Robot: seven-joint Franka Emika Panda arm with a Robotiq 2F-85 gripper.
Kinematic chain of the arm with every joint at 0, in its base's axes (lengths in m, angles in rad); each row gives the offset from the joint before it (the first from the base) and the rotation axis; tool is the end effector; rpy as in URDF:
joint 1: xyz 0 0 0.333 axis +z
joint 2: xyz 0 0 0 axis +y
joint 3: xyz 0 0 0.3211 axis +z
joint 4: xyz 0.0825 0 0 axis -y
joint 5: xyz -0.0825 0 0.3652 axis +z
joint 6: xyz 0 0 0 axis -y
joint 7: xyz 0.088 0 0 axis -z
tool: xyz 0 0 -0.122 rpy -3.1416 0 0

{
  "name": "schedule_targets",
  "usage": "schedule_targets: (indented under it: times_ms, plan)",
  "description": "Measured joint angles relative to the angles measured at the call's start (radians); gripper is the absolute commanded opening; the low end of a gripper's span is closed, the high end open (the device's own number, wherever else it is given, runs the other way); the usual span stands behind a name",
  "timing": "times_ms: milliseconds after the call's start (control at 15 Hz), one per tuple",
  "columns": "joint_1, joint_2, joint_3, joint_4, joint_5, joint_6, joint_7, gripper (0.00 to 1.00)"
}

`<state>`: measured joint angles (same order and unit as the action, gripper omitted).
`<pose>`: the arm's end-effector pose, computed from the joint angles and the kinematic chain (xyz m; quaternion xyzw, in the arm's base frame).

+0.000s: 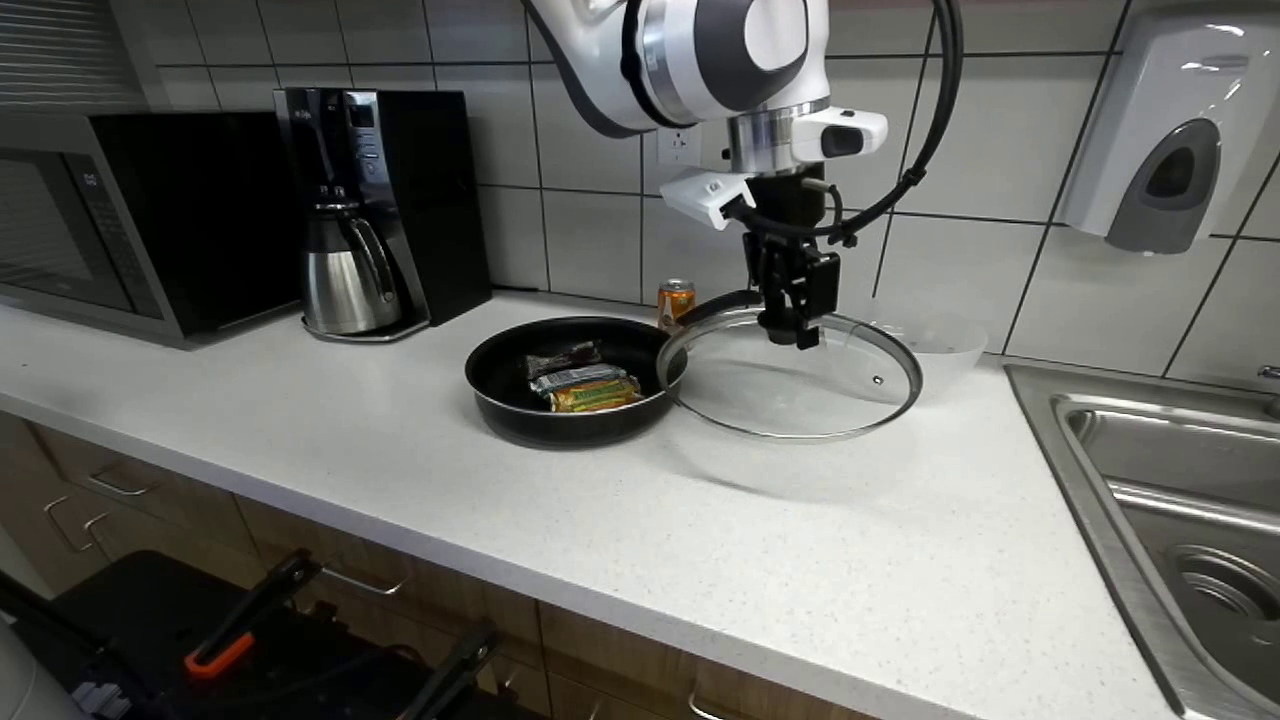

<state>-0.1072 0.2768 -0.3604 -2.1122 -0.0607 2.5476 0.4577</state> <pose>0.5234 -0.2580 0.3125 0.9042 -0.4129 0.0865 0.0670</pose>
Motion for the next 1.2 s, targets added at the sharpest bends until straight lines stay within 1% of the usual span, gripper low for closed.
schedule_targets:
  times_ms: [467, 1200]
  plan:
    - [0.052, -0.001, 0.042, 0.007, -0.010, -0.003, 0.010, 0.39]
    - [0.159, -0.002, 0.111, 0.019, -0.036, -0.035, 0.085, 0.39]
